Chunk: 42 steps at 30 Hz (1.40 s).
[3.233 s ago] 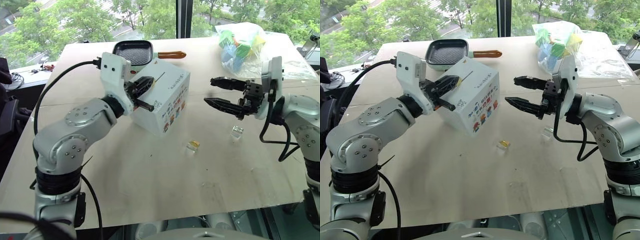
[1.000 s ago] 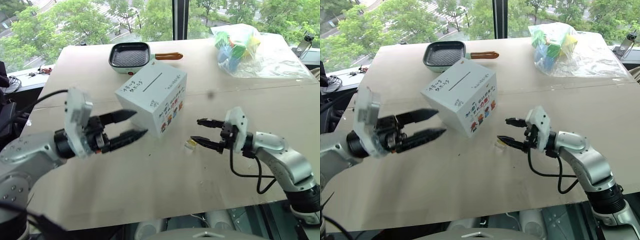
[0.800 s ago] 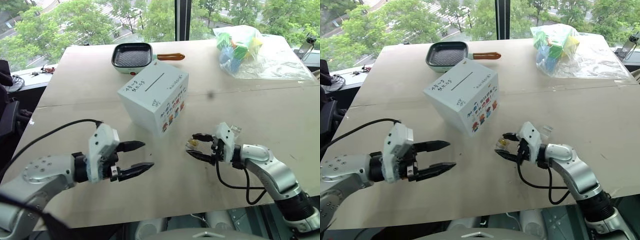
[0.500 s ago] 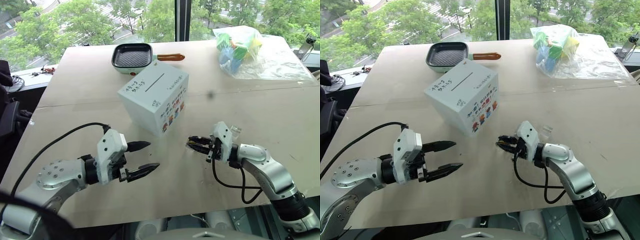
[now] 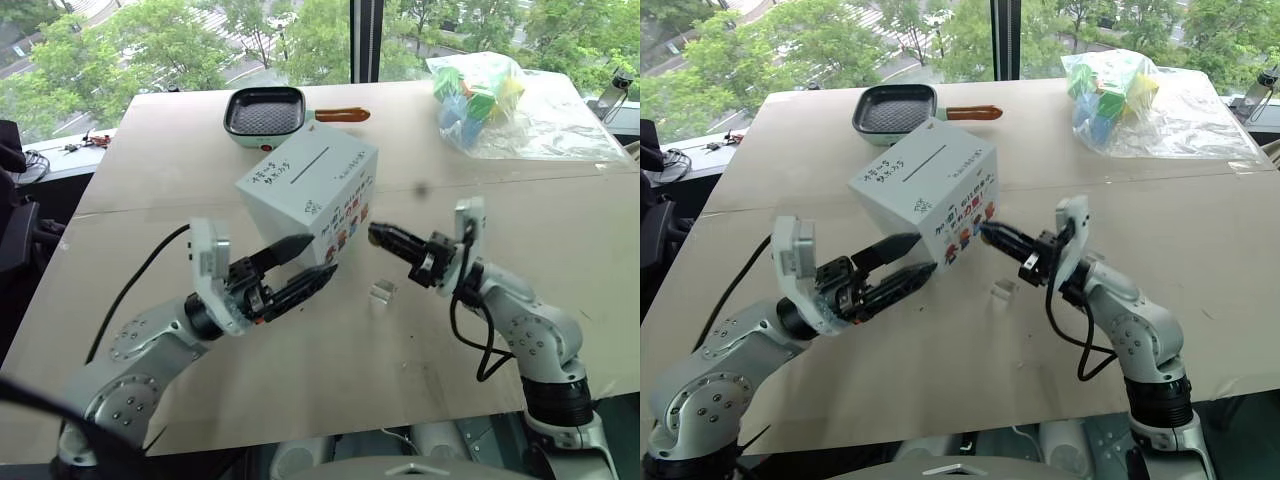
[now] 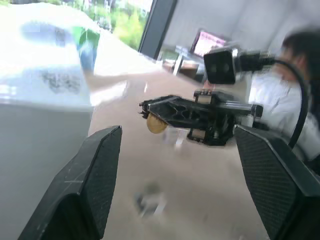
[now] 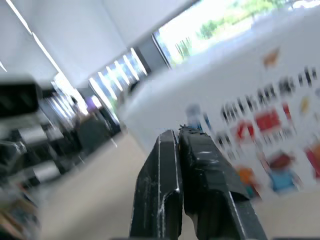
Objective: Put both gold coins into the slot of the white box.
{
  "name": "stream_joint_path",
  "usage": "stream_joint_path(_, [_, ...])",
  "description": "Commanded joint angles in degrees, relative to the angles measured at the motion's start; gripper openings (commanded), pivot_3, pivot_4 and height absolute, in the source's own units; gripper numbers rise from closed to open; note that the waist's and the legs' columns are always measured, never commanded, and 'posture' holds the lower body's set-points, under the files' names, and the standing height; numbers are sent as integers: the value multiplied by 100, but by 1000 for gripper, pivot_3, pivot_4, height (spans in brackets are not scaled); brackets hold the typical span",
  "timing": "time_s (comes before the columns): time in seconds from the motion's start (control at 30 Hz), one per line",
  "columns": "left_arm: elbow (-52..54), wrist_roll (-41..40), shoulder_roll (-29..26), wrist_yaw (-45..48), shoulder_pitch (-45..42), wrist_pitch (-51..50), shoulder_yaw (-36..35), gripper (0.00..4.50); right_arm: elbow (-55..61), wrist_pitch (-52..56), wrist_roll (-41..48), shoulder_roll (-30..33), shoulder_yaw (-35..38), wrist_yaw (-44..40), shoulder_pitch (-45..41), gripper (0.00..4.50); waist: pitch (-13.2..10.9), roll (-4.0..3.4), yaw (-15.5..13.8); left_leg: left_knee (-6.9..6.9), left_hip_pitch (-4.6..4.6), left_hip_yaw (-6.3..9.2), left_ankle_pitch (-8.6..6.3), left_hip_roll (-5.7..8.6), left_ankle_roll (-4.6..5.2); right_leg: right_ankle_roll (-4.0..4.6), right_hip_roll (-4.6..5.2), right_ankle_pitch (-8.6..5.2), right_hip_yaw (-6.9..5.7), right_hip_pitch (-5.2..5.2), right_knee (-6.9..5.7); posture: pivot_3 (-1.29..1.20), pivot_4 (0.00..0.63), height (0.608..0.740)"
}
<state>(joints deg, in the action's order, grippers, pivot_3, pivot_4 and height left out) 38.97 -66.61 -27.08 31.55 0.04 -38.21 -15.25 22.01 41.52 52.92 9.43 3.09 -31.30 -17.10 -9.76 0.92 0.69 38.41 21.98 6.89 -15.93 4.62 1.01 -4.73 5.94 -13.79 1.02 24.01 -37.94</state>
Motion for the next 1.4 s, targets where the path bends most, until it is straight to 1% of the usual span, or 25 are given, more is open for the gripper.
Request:
stream_joint_path(0.03, [66,-963,423,-692,-269,209,59,3676,318,239,1221,-274,374,593,-325,109,1,0,4,1,0,0,0,0,0,0,0,0,-1,-1,-1,0,150,721])
stream_joint_path(0.1, [41,-1331,1136,-1325,-543,571,255,3676,379,208,1737,-501,440,954,-479,109,2,-1,4,1,-2,-1,0,0,-1,0,-1,0,1,-1,-1,0,150,721])
stream_joint_path(0.17, [33,-1561,1547,-1711,-659,768,348,3676,428,184,2013,-583,453,1179,-546,109,4,3,2,2,-1,-3,0,4,0,0,1,0,3,-2,0,0,150,721])
stream_joint_path(0.27, [119,-1637,1880,-1909,-607,833,654,3676,527,143,2154,-607,372,1350,-611,109,5,2,17,2,-2,-6,1,5,0,0,-1,0,4,-1,-2,0,150,721])
stream_joint_path(0.4, [38,-1659,2057,-2123,-669,911,891,3676,590,78,2257,-619,236,1428,-706,109,5,2,20,2,-3,-10,1,3,0,0,-5,0,7,-1,-2,0,150,721])
stream_joint_path(0.43, [35,-1642,2061,-2142,-681,930,920,3093,594,63,2276,-618,217,1445,-721,0,5,1,21,2,-3,-12,1,3,0,0,-6,0,8,-1,-2,0,150,721])
stream_joint_path(0.47, [16,-1647,2054,-2137,-721,922,973,2743,588,41,2236,-642,151,1448,-768,0,5,1,19,2,-4,-13,1,3,0,0,-7,0,9,-1,-2,0,150,721])
stream_joint_path(0.53, [-41,-1642,2052,-2165,-808,929,1052,1812,562,-12,2147,-698,31,1451,-851,0,5,1,19,3,-4,-14,1,3,0,0,-8,0,10,-2,-2,0,150,721])
stream_joint_path(0.57, [-64,-1620,2062,-2207,-842,936,1084,1461,549,-39,2120,-717,-8,1458,-880,0,5,2,17,3,-4,-14,1,3,0,0,-8,0,10,-1,-2,0,150,721])
stream_joint_path(0.6, [-79,-1621,2057,-2207,-852,929,1115,1009,524,-78,2072,-741,-57,1453,-913,0,5,2,16,3,-5,-14,1,3,0,0,-8,0,10,-2,-2,0,150,721])
stream_joint_path(0.87, [-33,-1551,2080,-2110,-782,968,1359,1009,431,-213,1905,-817,-265,1425,-1030,0,5,1,18,2,-3,-13,1,3,0,0,-9,-1,10,-1,0,0,150,721])
stream_joint_path(1.1, [-25,-1524,2087,-2009,-736,1095,1392,1009,390,-223,1882,-771,-327,1393,-1042,0,4,1,19,1,-3,-13,1,2,0,0,-10,-1,10,-1,1,0,150,721])
stream_joint_path(1.2, [-2,-1507,2171,-1947,-721,1218,1387,1009,382,-218,1894,-754,-335,1387,-1046,0,4,1,17,1,-3,-13,1,2,1,0,-10,-1,10,-1,2,0,150,721])
stream_joint_path(1.23, [-1,-1503,2177,-1935,-719,1238,1390,492,375,-219,1895,-751,-339,1387,-1054,0,4,1,15,1,-3,-13,1,2,0,0,-10,-1,10,-1,3,0,150,721])
stream_joint_path(1.27, [2,-1480,2178,-1926,-712,1242,1409,249,372,-219,1898,-749,-342,1387,-1057,0,4,1,17,1,-3,-13,1,2,1,0,-10,-1,10,-1,3,0,150,721])
stream_joint_path(1.3, [3,-1462,2177,-1920,-707,1243,1425,119,371,-219,1899,-748,-344,1385,-1059,0,4,1,17,1,-3,-13,1,2,1,0,-10,-1,10,-1,3,0,150,721])
stream_joint_path(1.4, [-6,-1442,2192,-1895,-705,1272,1437,119,374,-216,1908,-742,-351,1382,-1060,0,4,0,17,1,-3,-13,1,2,1,0,-11,-1,10,-1,3,0,150,721])
